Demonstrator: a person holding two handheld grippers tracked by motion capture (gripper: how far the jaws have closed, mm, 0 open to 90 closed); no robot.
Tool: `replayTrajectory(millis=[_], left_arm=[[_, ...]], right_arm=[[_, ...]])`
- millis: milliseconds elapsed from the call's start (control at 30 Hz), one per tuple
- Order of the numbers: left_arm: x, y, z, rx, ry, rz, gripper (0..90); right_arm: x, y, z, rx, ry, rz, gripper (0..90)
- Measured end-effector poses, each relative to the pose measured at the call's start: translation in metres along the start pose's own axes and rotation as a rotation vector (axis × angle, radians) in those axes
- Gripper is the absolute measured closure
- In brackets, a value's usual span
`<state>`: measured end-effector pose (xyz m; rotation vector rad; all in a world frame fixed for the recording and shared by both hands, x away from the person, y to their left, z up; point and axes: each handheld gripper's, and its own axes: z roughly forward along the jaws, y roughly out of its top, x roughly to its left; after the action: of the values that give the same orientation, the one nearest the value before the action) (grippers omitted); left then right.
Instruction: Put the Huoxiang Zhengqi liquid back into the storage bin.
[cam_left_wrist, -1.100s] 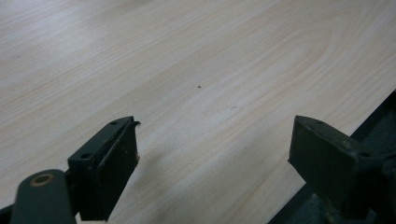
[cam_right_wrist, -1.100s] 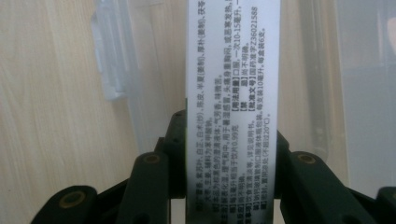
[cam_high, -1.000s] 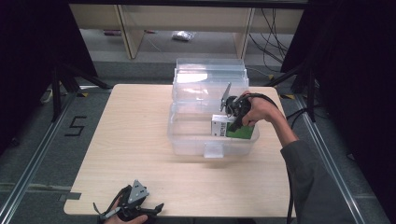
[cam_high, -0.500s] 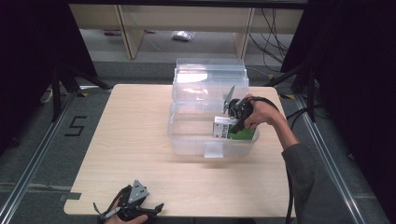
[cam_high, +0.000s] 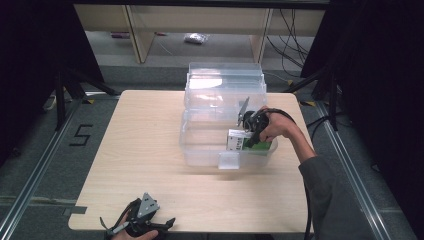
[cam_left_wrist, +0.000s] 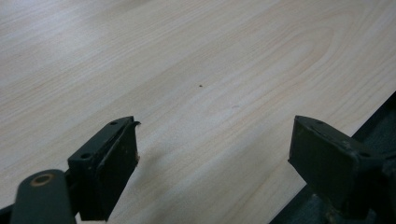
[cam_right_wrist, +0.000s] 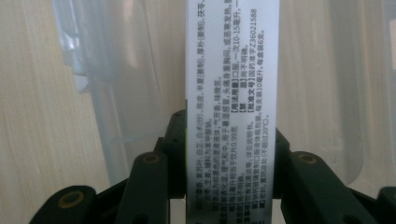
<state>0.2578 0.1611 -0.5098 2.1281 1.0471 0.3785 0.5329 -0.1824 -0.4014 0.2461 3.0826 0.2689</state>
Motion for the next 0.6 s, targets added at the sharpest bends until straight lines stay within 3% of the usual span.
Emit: replayTrajectory(millis=[33, 67, 133, 200, 267, 300, 367, 600], left_arm=[[0.0006, 0.0001, -0.0005, 0.007, 0.000, 0.008, 15.0], [0.0008, 0.0000, 0.0000, 0.005, 0.004, 0.008, 14.9], [0.0012, -0.0001, 0.0006, 0.005, 0.009, 0.004, 15.0], [0.0012, -0.0002, 0.0009, 0.005, 0.009, 0.005, 14.9], [0.0014, 0.0000, 0.0006, 0.007, 0.008, 0.010, 14.9], [0.0012, 0.0000, 0.0007, 0.006, 0.010, 0.008, 14.9], [0.0006, 0.0003, -0.0007, 0.011, 0.000, 0.012, 15.0], [0.0003, 0.0002, -0.0001, 0.005, 0.001, 0.006, 15.0]], right_arm=[[-0.0009, -0.0002, 0.0021, 0.007, -0.001, -0.007, 64.3], [0.0009, -0.0003, 0.0031, 0.030, 0.004, 0.023, 64.3], [-0.0018, -0.0010, 0.0074, 0.021, 0.010, -0.003, 64.2], [0.0013, -0.0008, 0.0073, 0.045, 0.004, 0.042, 64.0], [0.0012, -0.0003, 0.0082, 0.059, 0.002, 0.036, 63.8], [-0.0009, -0.0002, 0.0096, 0.038, 0.007, 0.003, 63.8], [0.0010, -0.0001, 0.0090, 0.051, -0.003, 0.034, 63.5], [0.0021, 0.0002, 0.0099, 0.076, -0.004, 0.035, 63.3]])
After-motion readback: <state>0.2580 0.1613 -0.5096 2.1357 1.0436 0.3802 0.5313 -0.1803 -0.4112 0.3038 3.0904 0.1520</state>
